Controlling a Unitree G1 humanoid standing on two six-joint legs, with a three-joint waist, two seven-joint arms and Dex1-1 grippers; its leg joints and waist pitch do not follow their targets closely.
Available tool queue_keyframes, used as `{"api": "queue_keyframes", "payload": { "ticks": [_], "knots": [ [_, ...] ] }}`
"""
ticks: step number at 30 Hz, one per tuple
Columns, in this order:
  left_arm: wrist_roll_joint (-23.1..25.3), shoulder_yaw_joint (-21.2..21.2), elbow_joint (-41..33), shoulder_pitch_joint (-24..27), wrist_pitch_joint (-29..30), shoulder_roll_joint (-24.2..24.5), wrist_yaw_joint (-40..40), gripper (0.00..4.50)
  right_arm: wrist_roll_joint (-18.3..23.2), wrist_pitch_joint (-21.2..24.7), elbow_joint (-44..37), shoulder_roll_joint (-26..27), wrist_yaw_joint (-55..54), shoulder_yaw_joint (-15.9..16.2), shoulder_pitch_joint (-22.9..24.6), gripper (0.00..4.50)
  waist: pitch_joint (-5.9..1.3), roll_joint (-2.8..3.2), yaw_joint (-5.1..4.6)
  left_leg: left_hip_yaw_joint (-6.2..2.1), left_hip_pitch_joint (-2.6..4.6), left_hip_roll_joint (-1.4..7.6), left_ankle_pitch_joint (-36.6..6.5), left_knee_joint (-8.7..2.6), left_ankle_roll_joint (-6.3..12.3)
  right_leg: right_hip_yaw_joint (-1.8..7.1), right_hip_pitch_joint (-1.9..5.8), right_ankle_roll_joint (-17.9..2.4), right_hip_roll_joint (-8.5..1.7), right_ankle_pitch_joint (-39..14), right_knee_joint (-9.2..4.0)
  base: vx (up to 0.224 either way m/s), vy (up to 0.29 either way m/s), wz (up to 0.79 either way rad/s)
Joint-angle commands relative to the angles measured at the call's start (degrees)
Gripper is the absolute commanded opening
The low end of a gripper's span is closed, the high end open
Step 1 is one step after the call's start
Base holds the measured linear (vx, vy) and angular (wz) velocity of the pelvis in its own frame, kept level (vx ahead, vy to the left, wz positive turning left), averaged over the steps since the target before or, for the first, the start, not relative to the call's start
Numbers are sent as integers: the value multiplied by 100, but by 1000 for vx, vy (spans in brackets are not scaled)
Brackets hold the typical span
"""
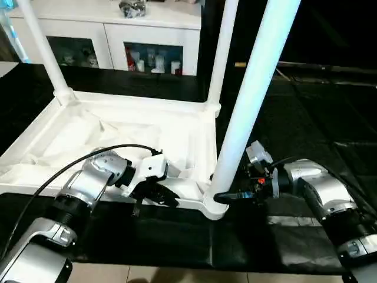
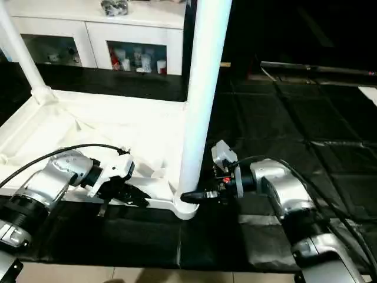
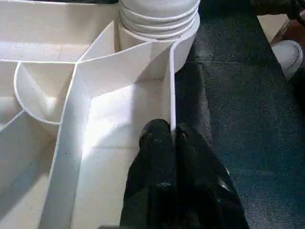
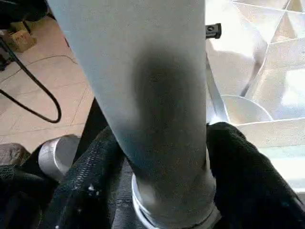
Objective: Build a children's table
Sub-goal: Rotate leg to tighten
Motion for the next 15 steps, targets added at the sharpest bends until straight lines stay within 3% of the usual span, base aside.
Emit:
{"api": "queue_keyframes", "payload": {
  "ticks": [1, 5, 9, 11, 15],
  "knots": [
    [23, -228, -154, 6, -19, -26, -264, 0, -141, -74, 226, -50, 0, -19, -125, 242, -379, -21, -27, 61, 15, 28, -1313, -378, 186, 215, 280, -1090, -308, -1929, -426, 0, 0, 0],
    [32, -197, -115, -13, 33, -57, -165, 0, -132, -96, 347, -22, 77, -30, -148, 220, -373, -16, -36, 61, 17, 24, -1370, -377, 177, 213, 273, -1093, -305, -2002, -428, 0, 0, 0],
    [82, 16, 72, -153, 432, -356, 548, 0, 36, 105, 119, 69, -92, -199, 43, 209, -359, -36, -20, 65, 35, 21, -1417, -375, 176, 212, 258, -1045, -307, -2191, -456, 0, 0, 0],
    [34, 208, 176, -263, 746, -608, 1067, 0, 65, 216, -86, 231, -632, -341, 198, 207, -356, -32, -6, 73, 81, 9, -1474, -361, 141, 219, 222, -997, -304, -2327, -483, 0, 0, 0],
    [-36, 638, 532, -617, 1314, -1177, 2320, 0, -197, 347, -103, 936, -2605, -692, 326, 202, -343, -47, -130, 30, 5, -52, -1560, -380, 23, 169, 246, -652, -303, -2924, -547, 0, 0, 0]
  ]
}}
